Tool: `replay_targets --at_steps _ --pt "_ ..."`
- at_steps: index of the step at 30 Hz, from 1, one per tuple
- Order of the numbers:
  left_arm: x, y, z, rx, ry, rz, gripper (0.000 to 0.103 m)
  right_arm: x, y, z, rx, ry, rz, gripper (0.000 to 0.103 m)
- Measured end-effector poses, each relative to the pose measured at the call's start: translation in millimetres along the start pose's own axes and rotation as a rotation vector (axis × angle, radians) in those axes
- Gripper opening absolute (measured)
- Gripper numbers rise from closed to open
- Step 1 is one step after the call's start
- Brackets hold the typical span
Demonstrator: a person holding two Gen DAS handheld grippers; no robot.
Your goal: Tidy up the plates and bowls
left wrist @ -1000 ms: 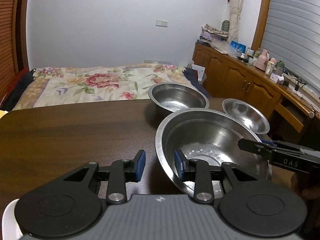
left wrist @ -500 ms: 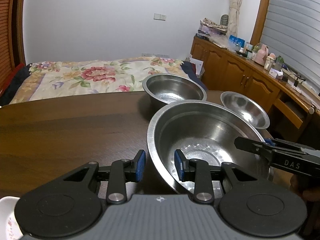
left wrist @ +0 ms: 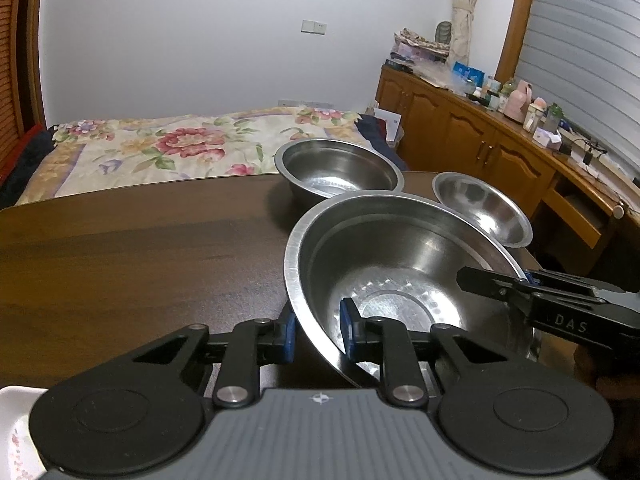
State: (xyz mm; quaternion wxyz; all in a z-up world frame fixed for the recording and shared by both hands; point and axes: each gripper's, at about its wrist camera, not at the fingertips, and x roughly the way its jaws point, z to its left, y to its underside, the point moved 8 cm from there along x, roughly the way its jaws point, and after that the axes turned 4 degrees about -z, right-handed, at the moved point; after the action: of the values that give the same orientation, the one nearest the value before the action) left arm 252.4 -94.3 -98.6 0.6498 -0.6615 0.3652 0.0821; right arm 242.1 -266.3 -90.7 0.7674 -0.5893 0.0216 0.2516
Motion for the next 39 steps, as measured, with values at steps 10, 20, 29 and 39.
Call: replay_targets --at_steps 10,20,29,39 --pt "-27 -8 -6 0.012 0.012 -0.057 0.023 -8 -7 6 0.023 -0.032 -0.015 0.022" --pt "-58 -3 -14 0.026 0.049 -0.103 0.024 -38 -13 27 -0.021 -0.002 -0.043 0.022" --pt "-82 12 -21 0.031 0.075 -0.122 0.024 -54 -3 33 -0.02 0.022 -0.027 0.023" --pt "-88 27 -25 0.032 0.095 -0.115 0.024 -68 6 37 -0.04 0.044 -0.005 0.023"
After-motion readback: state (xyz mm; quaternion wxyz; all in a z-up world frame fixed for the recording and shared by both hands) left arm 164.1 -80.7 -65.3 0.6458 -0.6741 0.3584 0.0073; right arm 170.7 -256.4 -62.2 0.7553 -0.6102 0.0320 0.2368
